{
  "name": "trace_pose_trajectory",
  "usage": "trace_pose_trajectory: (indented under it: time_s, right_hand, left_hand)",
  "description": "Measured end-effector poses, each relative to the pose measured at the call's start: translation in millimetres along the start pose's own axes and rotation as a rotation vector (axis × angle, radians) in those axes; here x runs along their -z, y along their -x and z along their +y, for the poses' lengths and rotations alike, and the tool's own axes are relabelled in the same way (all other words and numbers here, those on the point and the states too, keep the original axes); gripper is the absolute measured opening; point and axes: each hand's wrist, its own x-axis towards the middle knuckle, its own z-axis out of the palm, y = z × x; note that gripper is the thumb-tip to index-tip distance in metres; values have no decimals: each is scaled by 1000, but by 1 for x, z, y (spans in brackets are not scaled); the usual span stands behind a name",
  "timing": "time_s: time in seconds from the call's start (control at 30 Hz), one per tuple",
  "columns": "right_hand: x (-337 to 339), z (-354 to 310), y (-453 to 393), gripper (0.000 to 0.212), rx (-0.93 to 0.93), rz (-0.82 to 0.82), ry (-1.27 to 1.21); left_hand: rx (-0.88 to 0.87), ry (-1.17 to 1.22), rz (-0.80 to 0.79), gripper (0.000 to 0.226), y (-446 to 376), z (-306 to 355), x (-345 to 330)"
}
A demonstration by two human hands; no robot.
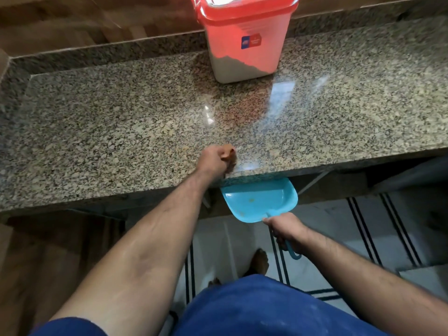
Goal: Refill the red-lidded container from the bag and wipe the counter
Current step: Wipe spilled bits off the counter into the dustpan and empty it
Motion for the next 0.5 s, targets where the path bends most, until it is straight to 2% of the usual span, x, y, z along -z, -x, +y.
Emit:
trace_pose_trajectory:
  time_s: [0.03,0.1,0.17,0.23,0.3,0.4,0.5]
  right_hand:
    - [6,-1,-6,10,-4,-7,-1]
    - [20,-3,-16,6,-15,-8,3]
    - [31,-5,-25,8,-19,-4,11]
    - [37,-10,-33,7,-21,-12,15]
    - [39,-13,-38,10,-30,-21,10]
    - [34,-18,-41,13,-43,-41,-4]
    - [27,-24,-38,14,-35,-69,0]
  left_hand:
    - [33,119,62,9,-5,4,2]
    - [26,147,257,10,-13,8,12]
    - [-50,6,456,12,-15,8,21]
    - [-151,-188,529,14,-17,4,18]
    - [-190,-341,433,9,-20,3,2]
    - [-222,-499,255,30,-18,-3,-47]
    - [-287,-472,56,26,8,21,-84]
